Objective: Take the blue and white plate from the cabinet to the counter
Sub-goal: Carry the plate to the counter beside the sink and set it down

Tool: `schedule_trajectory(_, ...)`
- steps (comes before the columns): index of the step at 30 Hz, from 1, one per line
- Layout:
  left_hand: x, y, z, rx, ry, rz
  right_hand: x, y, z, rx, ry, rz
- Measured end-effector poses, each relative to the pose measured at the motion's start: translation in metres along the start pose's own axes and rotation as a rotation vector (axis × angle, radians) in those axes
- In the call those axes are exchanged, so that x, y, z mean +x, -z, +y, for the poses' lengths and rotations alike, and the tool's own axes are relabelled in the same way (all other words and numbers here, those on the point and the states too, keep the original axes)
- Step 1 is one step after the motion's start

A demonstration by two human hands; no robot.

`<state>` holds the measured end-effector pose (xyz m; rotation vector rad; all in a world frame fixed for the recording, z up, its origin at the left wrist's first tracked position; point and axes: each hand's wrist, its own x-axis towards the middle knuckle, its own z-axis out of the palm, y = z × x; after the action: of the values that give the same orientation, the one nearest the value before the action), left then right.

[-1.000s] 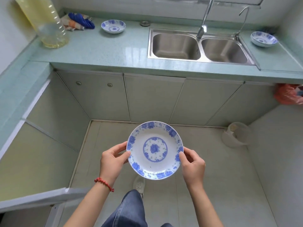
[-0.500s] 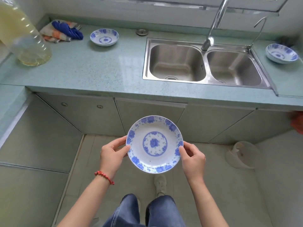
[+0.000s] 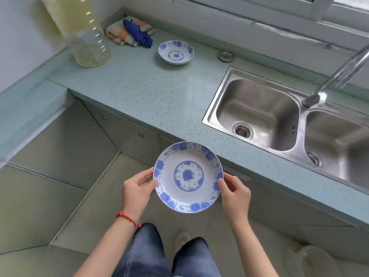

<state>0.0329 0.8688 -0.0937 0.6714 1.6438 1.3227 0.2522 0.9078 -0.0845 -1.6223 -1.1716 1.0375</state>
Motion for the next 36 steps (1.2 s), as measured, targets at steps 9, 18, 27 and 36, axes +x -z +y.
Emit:
schedule_trajectory(9,0.060,0.059,0.014,-0.010,-0.001,0.177,0.043,-0.097,-0.028,-0.022,0.025,-0.182)
schedule_trajectory(18,0.167,0.124,0.057,0.013,-0.003,0.114,0.073,-0.208,-0.061,0.016,-0.008,-0.086)
schedule_trajectory(27,0.244,0.136,0.077,0.097,0.013,0.012,0.109,-0.255,-0.071,0.009,-0.056,-0.005)
schedule_trajectory(36,0.310,0.085,0.089,0.143,0.032,-0.004,0.184,-0.257,-0.073,0.020,-0.053,0.039)
